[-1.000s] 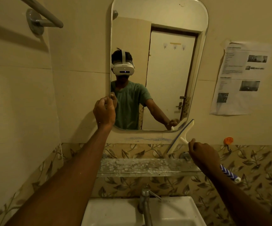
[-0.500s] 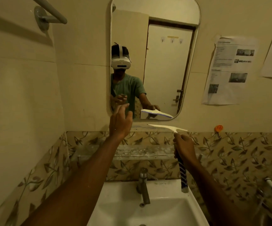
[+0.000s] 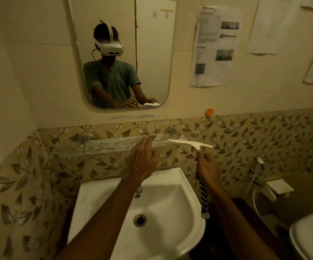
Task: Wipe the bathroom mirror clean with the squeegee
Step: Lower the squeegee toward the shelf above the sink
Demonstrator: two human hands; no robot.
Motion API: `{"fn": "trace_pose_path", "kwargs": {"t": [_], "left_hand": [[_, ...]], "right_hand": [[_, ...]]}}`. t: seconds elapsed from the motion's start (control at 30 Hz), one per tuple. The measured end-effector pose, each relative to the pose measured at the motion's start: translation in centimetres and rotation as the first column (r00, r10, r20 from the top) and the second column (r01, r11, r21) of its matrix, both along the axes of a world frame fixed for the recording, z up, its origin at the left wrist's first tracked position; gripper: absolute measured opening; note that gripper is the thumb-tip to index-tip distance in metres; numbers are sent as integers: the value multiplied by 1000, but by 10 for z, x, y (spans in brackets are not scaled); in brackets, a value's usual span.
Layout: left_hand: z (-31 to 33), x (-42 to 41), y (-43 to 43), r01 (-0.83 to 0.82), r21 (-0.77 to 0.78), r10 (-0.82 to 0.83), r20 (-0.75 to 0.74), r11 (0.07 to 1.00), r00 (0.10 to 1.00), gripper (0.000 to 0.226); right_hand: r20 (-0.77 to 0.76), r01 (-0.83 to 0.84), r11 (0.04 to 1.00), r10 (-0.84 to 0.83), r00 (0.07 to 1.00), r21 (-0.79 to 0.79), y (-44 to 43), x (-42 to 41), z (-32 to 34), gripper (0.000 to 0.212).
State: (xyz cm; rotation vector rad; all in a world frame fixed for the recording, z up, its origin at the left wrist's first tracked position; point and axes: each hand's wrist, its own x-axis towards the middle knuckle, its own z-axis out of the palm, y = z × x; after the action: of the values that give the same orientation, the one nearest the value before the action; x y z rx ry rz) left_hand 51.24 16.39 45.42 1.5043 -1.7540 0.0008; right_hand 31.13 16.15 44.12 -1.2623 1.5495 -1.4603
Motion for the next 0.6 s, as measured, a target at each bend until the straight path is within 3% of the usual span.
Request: {"fn": "trace_pose_path", "kwargs": {"t": [0.13, 0.33, 0.43, 0.6], "left_hand": [[-32, -85, 10, 11, 35, -11, -18, 999, 1000, 49], [-89, -233, 15, 82, 128, -86, 30, 988, 996, 57], [-106, -292, 10, 69, 190, -68, -12, 979, 998, 56], [-125, -357, -11, 79, 248, -67, -54, 965, 996, 57]], "right_hand": [[16, 59, 997, -60, 998, 55, 9, -75, -28, 46], [90, 61, 987, -75, 993, 147, 16, -218, -59, 36], [51, 71, 980, -82, 995, 184, 10, -271, -71, 44], [-56, 75, 978, -65, 996, 196, -20, -334, -102, 38]]}}
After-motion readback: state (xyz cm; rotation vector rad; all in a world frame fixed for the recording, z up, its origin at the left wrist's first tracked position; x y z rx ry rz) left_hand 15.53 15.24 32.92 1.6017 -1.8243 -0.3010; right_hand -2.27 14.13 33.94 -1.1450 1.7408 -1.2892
